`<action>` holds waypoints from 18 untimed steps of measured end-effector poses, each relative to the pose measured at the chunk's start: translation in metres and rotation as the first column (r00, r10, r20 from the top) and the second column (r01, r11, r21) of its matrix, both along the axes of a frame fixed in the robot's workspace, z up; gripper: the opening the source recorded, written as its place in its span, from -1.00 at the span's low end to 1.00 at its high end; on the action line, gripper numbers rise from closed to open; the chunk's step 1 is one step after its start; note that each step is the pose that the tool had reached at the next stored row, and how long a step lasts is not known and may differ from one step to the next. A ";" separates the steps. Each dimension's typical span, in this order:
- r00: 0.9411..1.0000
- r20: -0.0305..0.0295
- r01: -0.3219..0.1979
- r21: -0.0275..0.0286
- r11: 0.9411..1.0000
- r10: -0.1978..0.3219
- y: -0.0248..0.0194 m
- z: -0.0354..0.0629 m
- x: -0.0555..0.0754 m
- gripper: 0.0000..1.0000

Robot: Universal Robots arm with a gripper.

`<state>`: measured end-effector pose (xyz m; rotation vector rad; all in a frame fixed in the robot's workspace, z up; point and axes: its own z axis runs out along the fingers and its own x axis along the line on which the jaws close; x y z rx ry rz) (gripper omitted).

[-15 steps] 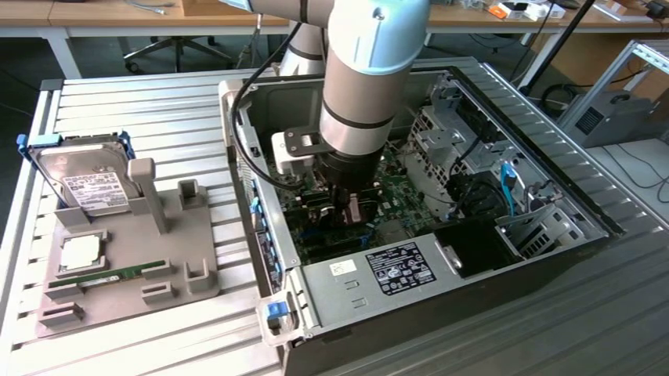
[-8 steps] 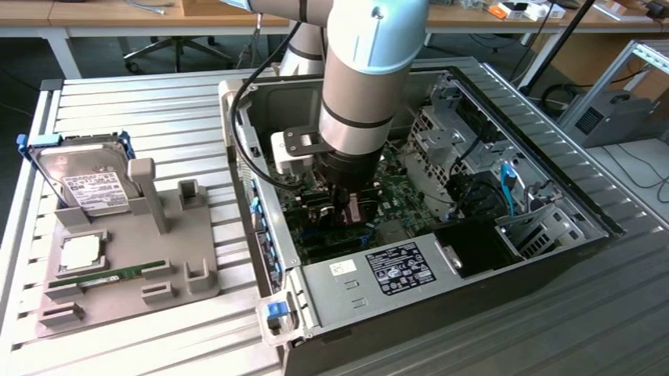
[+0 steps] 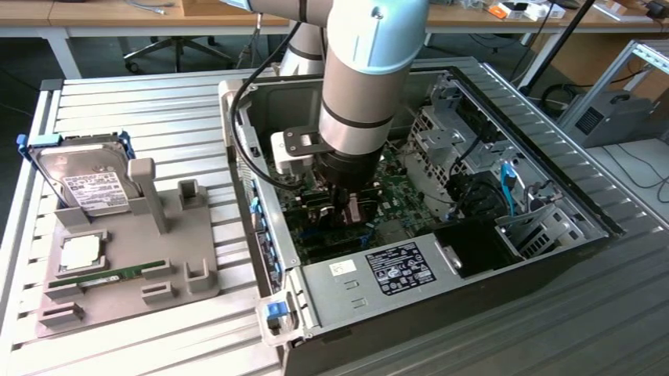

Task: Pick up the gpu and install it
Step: 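Insert the gpu into the slot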

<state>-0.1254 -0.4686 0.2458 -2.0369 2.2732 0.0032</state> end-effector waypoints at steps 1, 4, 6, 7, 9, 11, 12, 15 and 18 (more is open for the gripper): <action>1.000 0.000 0.000 0.000 1.000 0.000 0.0000 0.0000 0.000 -0.46; 1.000 0.003 0.000 0.000 1.000 0.000 0.0000 0.0000 -0.001 -0.46; 1.000 0.003 0.000 0.000 1.000 0.000 0.0000 0.0000 -0.001 -0.46; 1.000 0.003 0.000 0.000 1.000 0.000 0.0000 0.0000 -0.001 -0.46; 1.000 0.004 -0.001 0.000 1.000 0.001 0.0000 0.0000 -0.001 -0.46; 1.000 0.005 -0.004 0.000 1.000 0.004 0.0000 0.0000 -0.001 -0.46; 1.000 0.005 -0.007 0.000 1.000 0.007 0.0000 0.0000 -0.001 -0.46; 1.000 0.005 -0.012 0.000 1.000 0.012 0.0000 0.0000 -0.001 -0.46; 1.000 0.005 -0.012 0.000 1.000 0.012 0.0000 0.0000 -0.001 -0.46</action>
